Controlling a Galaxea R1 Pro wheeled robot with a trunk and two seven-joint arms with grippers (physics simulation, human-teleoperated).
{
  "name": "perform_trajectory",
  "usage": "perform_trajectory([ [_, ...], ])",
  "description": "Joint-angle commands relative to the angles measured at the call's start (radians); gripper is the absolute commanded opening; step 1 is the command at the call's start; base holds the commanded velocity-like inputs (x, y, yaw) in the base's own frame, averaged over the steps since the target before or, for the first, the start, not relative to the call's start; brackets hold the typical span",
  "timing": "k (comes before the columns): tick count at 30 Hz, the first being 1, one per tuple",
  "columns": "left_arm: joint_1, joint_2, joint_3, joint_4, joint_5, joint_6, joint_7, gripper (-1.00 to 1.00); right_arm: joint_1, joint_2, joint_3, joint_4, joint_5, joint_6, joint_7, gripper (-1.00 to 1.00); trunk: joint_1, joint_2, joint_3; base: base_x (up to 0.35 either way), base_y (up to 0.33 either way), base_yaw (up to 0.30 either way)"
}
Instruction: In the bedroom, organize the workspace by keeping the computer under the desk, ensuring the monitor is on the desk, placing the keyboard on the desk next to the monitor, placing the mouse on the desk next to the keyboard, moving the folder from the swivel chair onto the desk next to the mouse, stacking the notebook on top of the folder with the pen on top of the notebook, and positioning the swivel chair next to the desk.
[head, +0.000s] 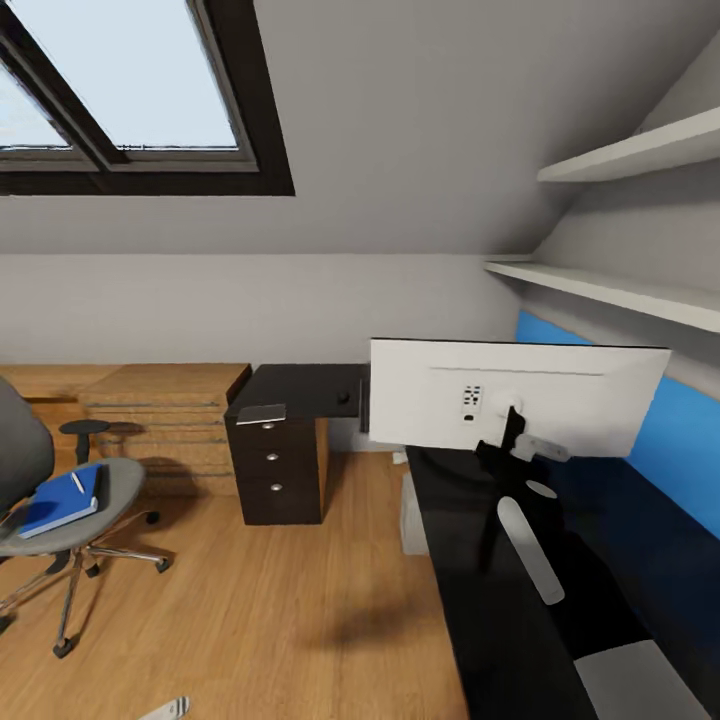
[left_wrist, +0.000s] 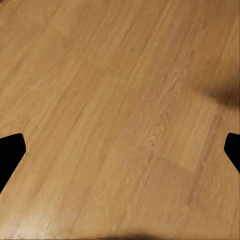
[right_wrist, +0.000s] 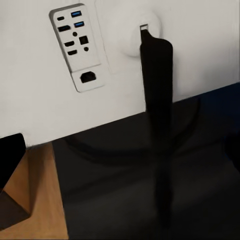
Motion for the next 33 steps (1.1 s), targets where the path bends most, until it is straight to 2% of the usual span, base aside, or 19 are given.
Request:
perform_trajectory([
  [1,-0.001,0.0,-0.005,0.001,0.01,-0.004,0.002,1.0,-0.001,-0.001,0.003,-0.002,-0.007,0.004,-0.009,1.0,0.0,-0.001,-0.001,-0.231,0.231,0.259],
  [10,-0.001,0.0,-0.005,0.001,0.01,-0.004,0.002,1.0,-0.001,-0.002,0.003,-0.002,-0.007,0.003,-0.009,1.0,0.0,-0.001,-0.001,-0.173,0.248,0.206],
  [17,-0.001,0.0,-0.005,0.001,0.01,-0.004,0.002,1.0,-0.001,-0.002,0.003,-0.002,-0.007,0.006,-0.009,1.0,0.0,-0.001,-0.001,0.107,0.3,0.022],
  [21,-0.001,0.001,-0.005,0.001,0.01,-0.004,0.002,1.0,-0.001,-0.005,0.006,-0.012,-0.006,0.007,-0.009,1.0,0.0,-0.001,-0.001,0.077,0.116,0.002],
  [27,-0.001,0.001,-0.005,0.001,0.01,-0.004,0.003,1.0,0.024,-0.007,0.01,-0.104,-0.003,0.013,-0.01,1.0,0.0,-0.001,-0.001,0.016,0.024,0.0],
  [33,-0.001,0.002,-0.005,0.001,0.01,-0.004,0.003,1.0,0.047,-0.007,0.036,-0.194,0.002,0.031,-0.012,1.0,0.0,-0.001,-0.001,0.004,0.006,0.0],
])
